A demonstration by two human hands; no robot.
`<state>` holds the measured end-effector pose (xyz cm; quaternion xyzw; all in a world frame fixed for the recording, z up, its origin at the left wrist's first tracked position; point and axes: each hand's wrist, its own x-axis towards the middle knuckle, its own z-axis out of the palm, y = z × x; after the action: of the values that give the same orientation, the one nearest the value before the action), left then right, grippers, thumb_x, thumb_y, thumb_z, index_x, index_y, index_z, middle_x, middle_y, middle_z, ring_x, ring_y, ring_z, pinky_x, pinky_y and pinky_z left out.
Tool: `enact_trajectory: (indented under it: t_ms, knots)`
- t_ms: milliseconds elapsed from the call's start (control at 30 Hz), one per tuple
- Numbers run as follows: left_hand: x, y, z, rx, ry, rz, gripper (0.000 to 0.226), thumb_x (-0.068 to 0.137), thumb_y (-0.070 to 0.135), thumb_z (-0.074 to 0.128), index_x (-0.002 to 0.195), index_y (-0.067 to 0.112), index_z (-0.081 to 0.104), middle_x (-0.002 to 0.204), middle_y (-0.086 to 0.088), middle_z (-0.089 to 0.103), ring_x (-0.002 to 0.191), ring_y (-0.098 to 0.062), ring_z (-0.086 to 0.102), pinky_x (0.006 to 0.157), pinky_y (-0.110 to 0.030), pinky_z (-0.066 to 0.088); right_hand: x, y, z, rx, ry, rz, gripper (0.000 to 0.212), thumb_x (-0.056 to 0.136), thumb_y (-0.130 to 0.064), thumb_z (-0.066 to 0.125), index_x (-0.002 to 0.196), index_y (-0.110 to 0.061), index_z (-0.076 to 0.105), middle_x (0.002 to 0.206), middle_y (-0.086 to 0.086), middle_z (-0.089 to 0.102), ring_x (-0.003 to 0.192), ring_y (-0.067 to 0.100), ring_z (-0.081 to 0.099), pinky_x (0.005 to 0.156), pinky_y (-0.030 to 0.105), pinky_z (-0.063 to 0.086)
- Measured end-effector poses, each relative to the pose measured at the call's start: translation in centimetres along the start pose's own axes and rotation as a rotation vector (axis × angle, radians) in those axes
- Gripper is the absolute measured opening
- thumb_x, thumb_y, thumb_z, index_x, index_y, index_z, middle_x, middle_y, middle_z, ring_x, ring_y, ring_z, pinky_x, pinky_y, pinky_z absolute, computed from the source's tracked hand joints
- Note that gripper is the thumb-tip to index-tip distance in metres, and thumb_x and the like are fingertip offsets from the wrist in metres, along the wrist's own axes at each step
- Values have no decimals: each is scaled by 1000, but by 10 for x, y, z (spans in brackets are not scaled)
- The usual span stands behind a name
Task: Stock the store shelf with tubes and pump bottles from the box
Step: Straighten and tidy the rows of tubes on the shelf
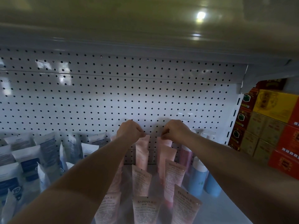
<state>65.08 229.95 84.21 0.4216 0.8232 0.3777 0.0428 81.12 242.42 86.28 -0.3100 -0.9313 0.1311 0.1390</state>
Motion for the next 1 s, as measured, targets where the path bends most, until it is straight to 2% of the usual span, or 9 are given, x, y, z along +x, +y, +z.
enact_trajectory:
  t_ms: [267, 467, 600, 800, 1000]
  knots:
    - [1, 0, 3, 2, 11, -14, 7, 74, 28, 84, 77, 26, 78, 78, 8, 73, 80, -10, 67, 79, -33, 57, -3, -2, 2, 15, -12, -2, 4, 82, -28, 79, 82, -31, 77, 91, -9, 73, 88, 14, 68, 84, 39, 58]
    - [1, 1, 4, 21, 9, -25, 9, 76, 30, 83, 81, 23, 78, 80, 6, 73, 79, -11, 67, 75, -29, 54, -3, -4, 1, -17, -11, 37, 6, 82, -28, 80, 88, -27, 79, 90, -8, 74, 86, 15, 68, 76, 30, 55]
    - [1, -2, 4, 6, 8, -22, 8, 76, 28, 83, 81, 24, 78, 82, 7, 73, 79, -10, 67, 77, -30, 55, -4, -6, -2, -45, -43, 70, 10, 79, -22, 79, 87, -27, 80, 91, -9, 75, 87, 14, 69, 80, 33, 58]
    - [0, -2, 3, 21, -11, -12, 12, 76, 21, 82, 72, 30, 76, 80, 14, 72, 77, -8, 67, 78, -32, 57, -4, -7, -6, -47, 74, 52, 11, 83, -18, 75, 84, -28, 79, 92, -8, 73, 87, 15, 67, 67, 24, 46]
    - [-1, -3, 4, 16, -8, -17, 10, 75, 22, 83, 75, 30, 77, 83, 14, 73, 83, -10, 67, 80, -34, 57, 0, -10, -10, -57, 16, 41, 5, 85, -25, 74, 85, -26, 79, 91, -3, 74, 90, 18, 67, 82, 35, 57]
